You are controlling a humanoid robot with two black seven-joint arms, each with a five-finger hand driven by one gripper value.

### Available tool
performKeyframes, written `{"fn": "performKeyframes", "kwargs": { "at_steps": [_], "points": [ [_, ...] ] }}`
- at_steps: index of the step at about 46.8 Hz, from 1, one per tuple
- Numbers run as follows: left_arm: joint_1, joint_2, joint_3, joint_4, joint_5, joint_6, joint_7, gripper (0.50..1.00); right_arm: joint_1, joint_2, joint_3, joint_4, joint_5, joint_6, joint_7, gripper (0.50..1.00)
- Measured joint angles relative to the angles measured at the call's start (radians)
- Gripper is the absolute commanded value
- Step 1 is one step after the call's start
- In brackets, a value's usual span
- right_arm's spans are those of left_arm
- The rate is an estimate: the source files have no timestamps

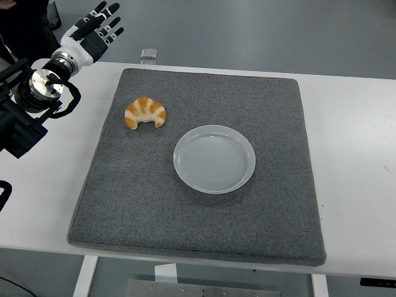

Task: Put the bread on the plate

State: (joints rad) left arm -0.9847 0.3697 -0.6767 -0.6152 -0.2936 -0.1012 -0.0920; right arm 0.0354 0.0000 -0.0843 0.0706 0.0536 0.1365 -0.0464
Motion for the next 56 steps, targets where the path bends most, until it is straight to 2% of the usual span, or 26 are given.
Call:
{"fn": "performKeyframes", "kwargs": {
  "at_steps": [12,36,40,45,48,56],
  "points": [
    [0.0,-0.001,0.001,-0.001,0.001,0.003,-0.024,1.0,0.0,0.0,0.0,0.0,0.0,0.0,0.0,0.952],
    [-0.015,0.018,0.037,-0.001,0.045,-0.013,-0.022,1.0,0.0,0.0,0.0,0.0,0.0,0.0,0.0,0.952],
    [-0.033,0.029,0.06,-0.006,0.153,-0.012,-0.027,1.0,0.0,0.0,0.0,0.0,0.0,0.0,0.0,0.952],
    [-0.064,0.077,0.063,-0.01,0.379,-0.006,-0.042,1.0,0.0,0.0,0.0,0.0,0.0,0.0,0.0,0.952],
    [-0.067,0.087,0.063,-0.044,0.463,-0.011,-0.044,1.0,0.0,0.0,0.0,0.0,0.0,0.0,0.0,0.952],
    [-0.085,0.121,0.097,-0.146,0.541,0.005,-0.044,1.0,-0.001,0.0,0.0,0.0,0.0,0.0,0.0,0.952]
  ]
}}
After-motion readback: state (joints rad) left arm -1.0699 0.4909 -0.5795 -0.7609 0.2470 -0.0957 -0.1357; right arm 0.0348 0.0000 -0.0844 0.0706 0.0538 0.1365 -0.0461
